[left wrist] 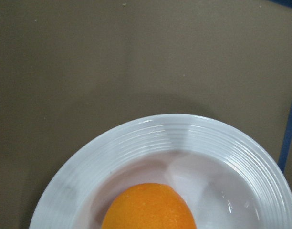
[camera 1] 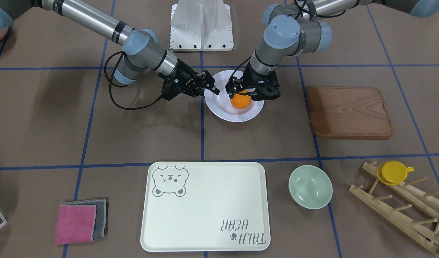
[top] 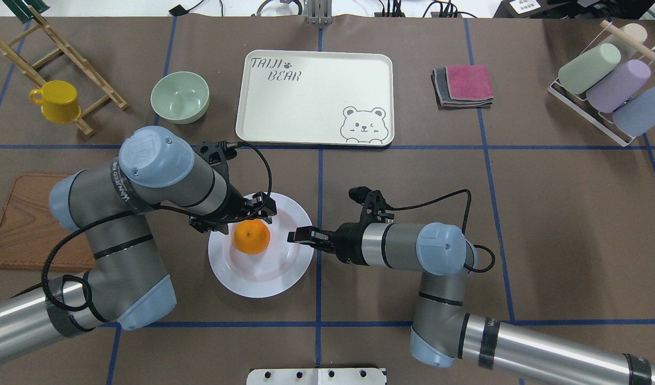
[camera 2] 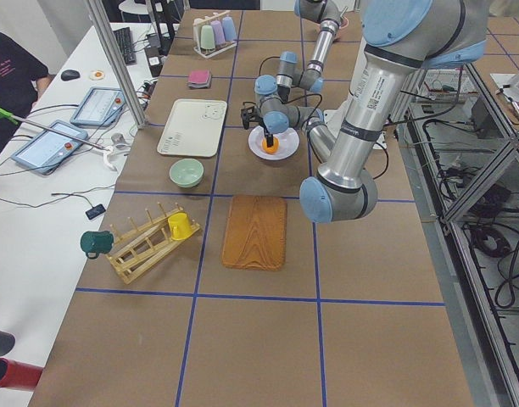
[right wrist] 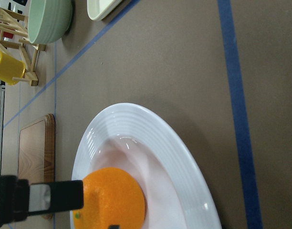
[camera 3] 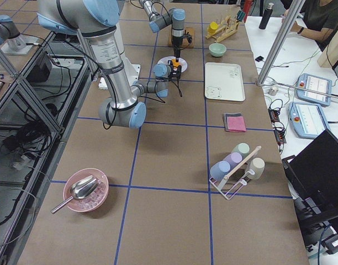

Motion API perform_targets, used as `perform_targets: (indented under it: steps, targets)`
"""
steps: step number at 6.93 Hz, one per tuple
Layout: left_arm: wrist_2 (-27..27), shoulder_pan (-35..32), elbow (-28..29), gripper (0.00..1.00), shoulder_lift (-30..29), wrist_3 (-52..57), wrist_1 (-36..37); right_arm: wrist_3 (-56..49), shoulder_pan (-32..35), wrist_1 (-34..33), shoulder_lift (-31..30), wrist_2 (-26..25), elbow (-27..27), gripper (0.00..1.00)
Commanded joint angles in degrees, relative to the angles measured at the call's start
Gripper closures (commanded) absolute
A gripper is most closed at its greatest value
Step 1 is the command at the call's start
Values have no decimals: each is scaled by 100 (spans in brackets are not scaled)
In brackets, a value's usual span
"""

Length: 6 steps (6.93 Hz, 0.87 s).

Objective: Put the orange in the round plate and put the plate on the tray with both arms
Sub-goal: 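Lower the orange onto the plate and open the left gripper, then carry the plate onto the bear tray with the right gripper while the left withdraws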

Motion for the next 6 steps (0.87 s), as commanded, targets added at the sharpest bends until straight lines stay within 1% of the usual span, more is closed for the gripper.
perform_targets:
  steps: [1,2,3,4,6]
  targets:
    - [-675,-564,-361,3,140,204,33,10,12,159,2,-2,0,49]
    - [-855,-786,-537,3,341,441,33,18,21,194,11,-2,9,58]
    - [-857,-841,-634,3,430,583,41,18,21,203,20,-11,17,78]
    - [-865,-885,-644,3,431,593,42,45,38,212,37,-11,52,90]
    - [-865,-964,-653,3,440,593,50,106,74,439,38,-20,61,99]
